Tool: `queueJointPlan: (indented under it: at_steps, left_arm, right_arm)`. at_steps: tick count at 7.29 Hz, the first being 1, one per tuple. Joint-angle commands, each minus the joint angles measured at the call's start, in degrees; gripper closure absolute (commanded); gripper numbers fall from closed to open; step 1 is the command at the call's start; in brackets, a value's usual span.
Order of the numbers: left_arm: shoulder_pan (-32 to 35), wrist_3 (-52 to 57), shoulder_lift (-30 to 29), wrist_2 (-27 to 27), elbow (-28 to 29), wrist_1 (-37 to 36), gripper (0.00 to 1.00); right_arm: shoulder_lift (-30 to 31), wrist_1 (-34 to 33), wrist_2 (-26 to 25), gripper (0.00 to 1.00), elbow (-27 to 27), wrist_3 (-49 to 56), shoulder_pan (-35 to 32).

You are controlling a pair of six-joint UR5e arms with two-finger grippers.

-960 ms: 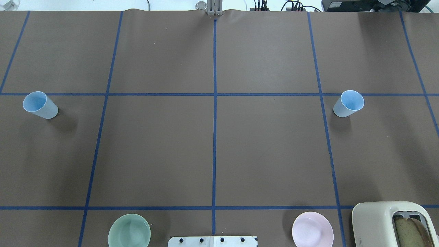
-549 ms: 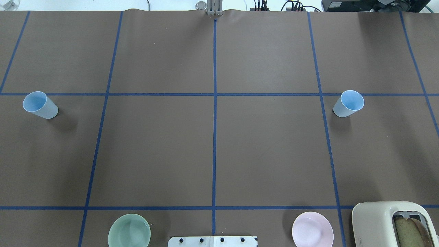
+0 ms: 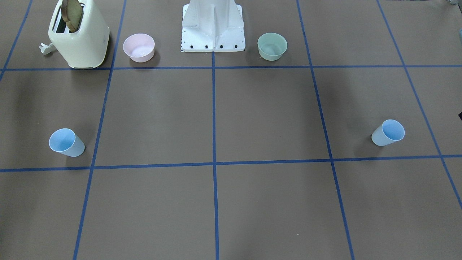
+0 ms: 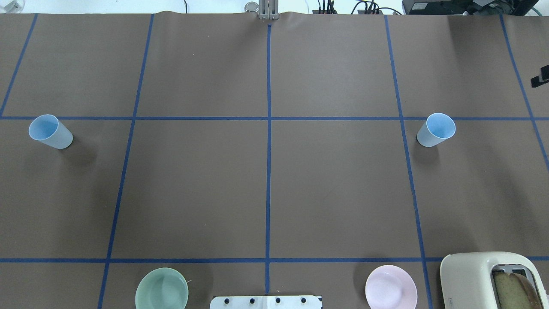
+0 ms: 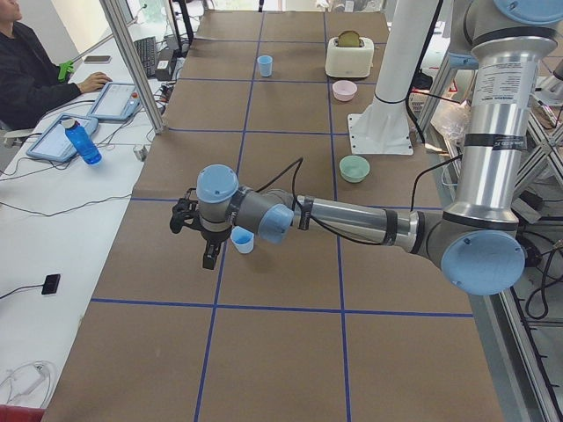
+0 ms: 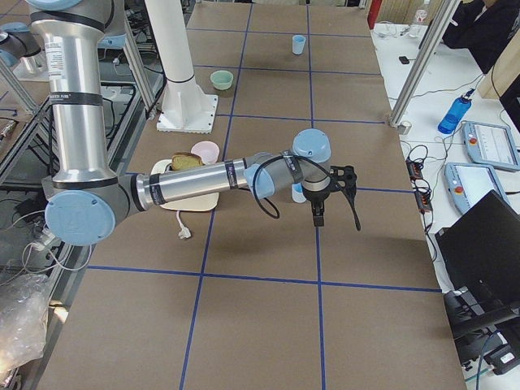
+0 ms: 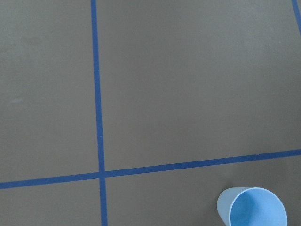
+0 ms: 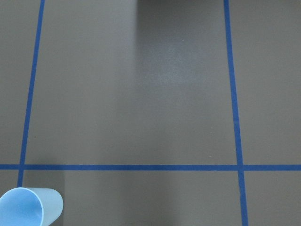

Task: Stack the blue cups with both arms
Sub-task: 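Lower the left gripper onto the light-blue cup while the right gripper approaches the other cup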

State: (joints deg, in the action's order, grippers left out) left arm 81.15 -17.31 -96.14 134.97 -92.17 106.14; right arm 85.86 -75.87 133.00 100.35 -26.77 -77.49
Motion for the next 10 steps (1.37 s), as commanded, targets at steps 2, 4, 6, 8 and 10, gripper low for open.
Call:
queueJointPlan:
  at_steps: [2,4,6,8,10]
  left_arm:
    - [-5.38,-3.85,-2.21,-0.24,1.12,0.38,0.02]
    - [-8.55,-4.67,-2.39,-3.75,1.21,0.91,0.02]
    - [-9.87,-4.84,-2.47,-3.75,3.22,3.08,0.02]
    - [-11.10,-5.89,-3.26,-3.75,8.30,8.53,0.02]
    - [-12.94,-9.47,-3.00,-3.84,10.08,13.63,0.02]
  right_arm:
    - [-3.24,-0.25,-2.66,0.00,-0.24,-3.12,8.57]
    - [-1.32,0.19,-0.92,0.00,0.19,-3.46,8.84]
    - [0.27,0.37,-1.17,0.00,2.03,-3.73,8.84]
    - [0.10,0.37,-0.99,0.00,3.00,-3.90,8.75]
    - [0.10,0.28,-0.99,0.00,3.36,-3.90,8.75]
